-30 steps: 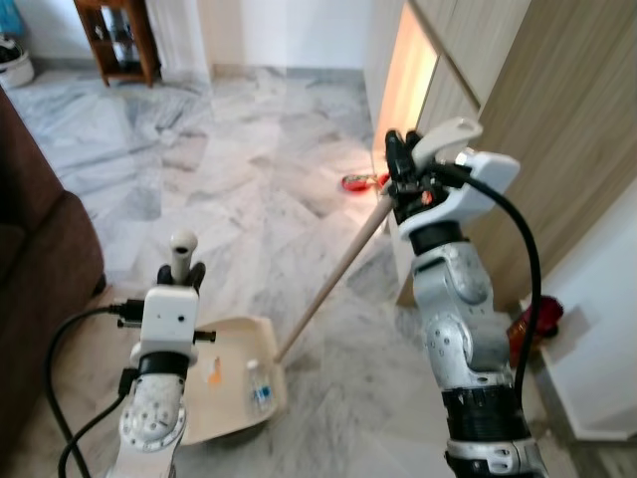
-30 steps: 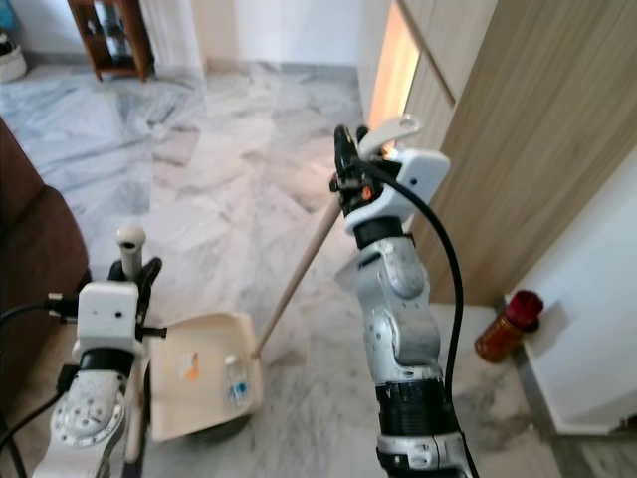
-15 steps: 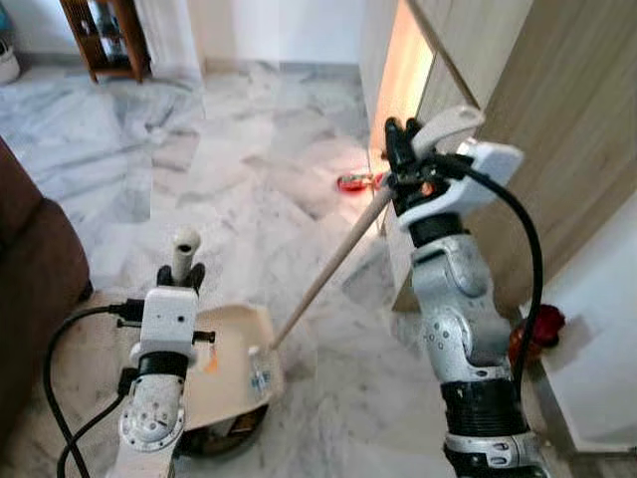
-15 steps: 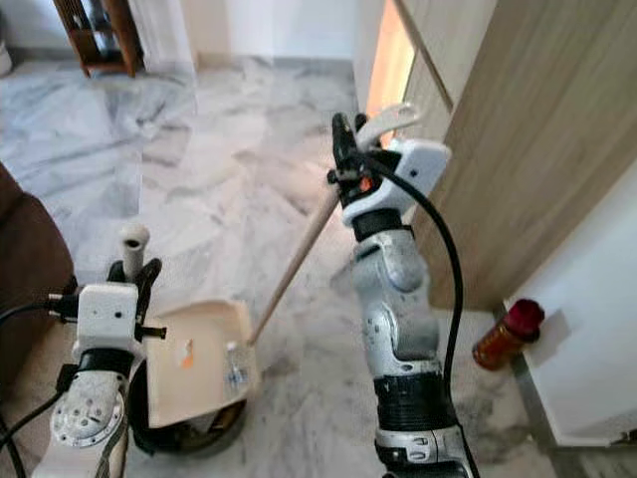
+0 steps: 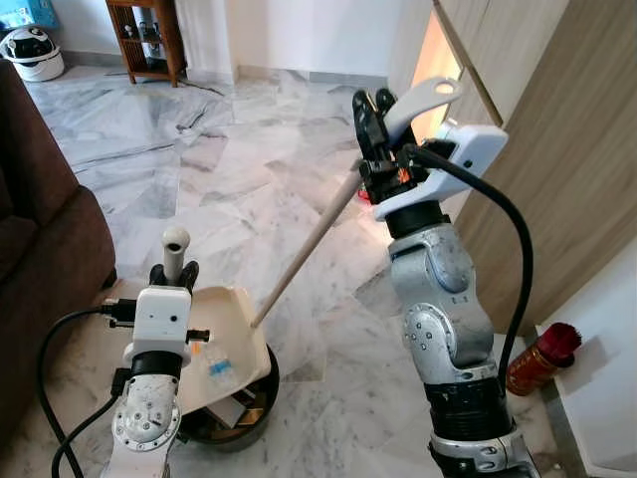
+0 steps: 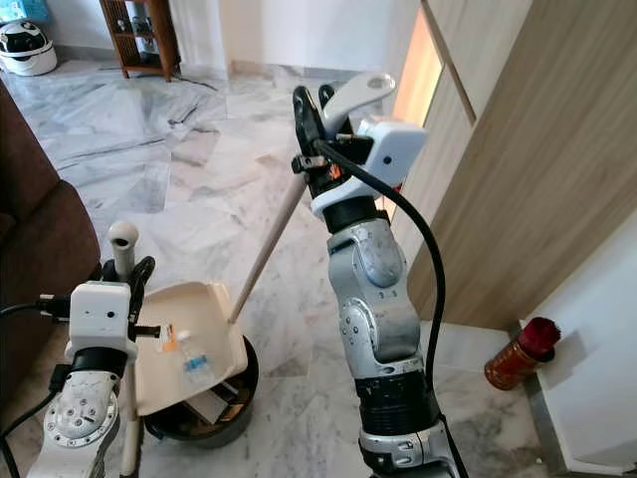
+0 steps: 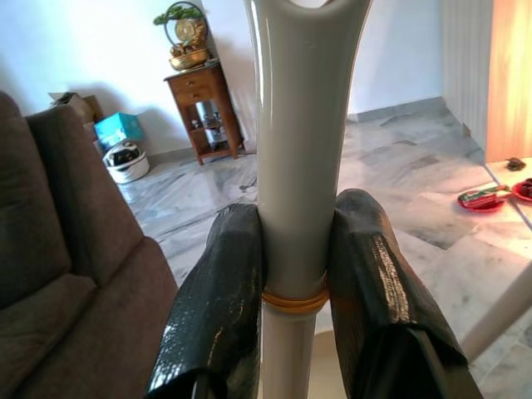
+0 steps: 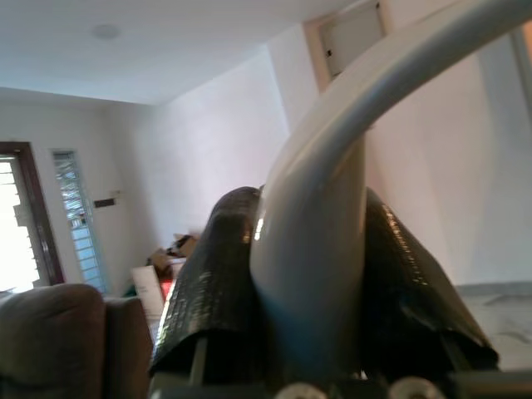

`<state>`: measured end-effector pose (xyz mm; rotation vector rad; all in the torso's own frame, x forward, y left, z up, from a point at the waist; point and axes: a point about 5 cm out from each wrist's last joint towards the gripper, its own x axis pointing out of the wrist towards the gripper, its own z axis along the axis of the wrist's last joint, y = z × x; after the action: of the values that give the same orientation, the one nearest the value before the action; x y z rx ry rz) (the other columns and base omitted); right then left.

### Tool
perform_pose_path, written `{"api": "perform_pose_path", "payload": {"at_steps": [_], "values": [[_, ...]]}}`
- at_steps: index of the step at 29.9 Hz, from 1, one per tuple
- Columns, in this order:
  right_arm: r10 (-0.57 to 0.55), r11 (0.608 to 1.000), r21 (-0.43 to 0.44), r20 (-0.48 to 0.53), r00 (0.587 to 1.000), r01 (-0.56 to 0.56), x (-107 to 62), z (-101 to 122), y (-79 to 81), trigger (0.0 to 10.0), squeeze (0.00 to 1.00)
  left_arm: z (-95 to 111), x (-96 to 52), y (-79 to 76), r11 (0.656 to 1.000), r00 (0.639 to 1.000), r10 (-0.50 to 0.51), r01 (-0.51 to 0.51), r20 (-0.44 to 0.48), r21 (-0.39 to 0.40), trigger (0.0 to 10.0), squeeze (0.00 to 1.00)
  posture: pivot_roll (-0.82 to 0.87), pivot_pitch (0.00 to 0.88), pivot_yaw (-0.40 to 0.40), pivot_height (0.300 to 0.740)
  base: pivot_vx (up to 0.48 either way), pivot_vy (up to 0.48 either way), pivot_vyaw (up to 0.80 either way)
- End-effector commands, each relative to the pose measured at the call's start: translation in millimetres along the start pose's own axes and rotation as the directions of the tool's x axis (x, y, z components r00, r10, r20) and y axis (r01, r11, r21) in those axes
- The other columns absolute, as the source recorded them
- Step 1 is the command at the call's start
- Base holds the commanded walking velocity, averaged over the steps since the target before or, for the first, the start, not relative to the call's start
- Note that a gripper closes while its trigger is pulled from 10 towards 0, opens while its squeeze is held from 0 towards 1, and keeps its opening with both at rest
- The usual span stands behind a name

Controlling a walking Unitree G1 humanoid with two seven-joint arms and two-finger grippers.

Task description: Sweep floor

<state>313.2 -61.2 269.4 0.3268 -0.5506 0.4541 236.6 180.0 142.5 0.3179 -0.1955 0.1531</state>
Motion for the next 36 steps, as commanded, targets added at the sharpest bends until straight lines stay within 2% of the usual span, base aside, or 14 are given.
{"api": "perform_pose_path", "payload": {"at_steps": [1, 9, 17, 28, 36], "values": [[0.072, 0.997, 0.023, 0.149, 0.986, -0.077, 10.4, 26.4, 24.4, 10.0, 0.0, 10.4, 2.9, -2.1, 1.0, 0.998, -0.005, 0.006, 0.061, -0.015, 10.0, 0.0, 0.1, 0.071, -0.05, 0.74, 0.0, 0.0, 0.0], [0.201, 0.98, -0.018, 0.151, 0.968, -0.2, 2.4, 22.1, 52.5, 10.0, 0.0, 9.6, 2.3, -2.1, 1.0, 0.998, -0.005, 0.006, 0.061, -0.015, 10.0, 0.0, 0.1, 0.076, -0.051, 0.74, 0.0, 0.0, 0.0], [0.248, 0.969, -0.046, 0.171, 0.954, -0.243, -4.0, 23.0, 68.7, 10.0, 0.0, 9.8, 1.5, -4.1, 1.0, 0.998, -0.015, 0.016, 0.064, -0.012, 10.0, 0.0, 0.1, 0.078, -0.052, 0.74, 0.0, 0.0, 0.0], [0.246, 0.969, -0.071, 0.172, 0.954, -0.237, -6.2, 21.7, 70.8, 10.0, 0.0, 7.8, -2.1, -5.9, 1.0, 0.998, -0.019, 0.019, 0.056, -0.007, 10.0, 0.0, 0.11, 0.089, -0.059, 0.74, 0.0, 0.0, 0.0], [0.24, 0.967, -0.132, 0.203, 0.949, -0.217, -5.2, 24.6, 70.3, 10.0, 0.0, 7.5, -3.6, -7.5, 1.0, 0.998, -0.023, 0.024, 0.054, -0.01, 10.0, 0.0, 0.11, 0.095, -0.061, 0.74, 0.0, 0.0, 0.0]]}}
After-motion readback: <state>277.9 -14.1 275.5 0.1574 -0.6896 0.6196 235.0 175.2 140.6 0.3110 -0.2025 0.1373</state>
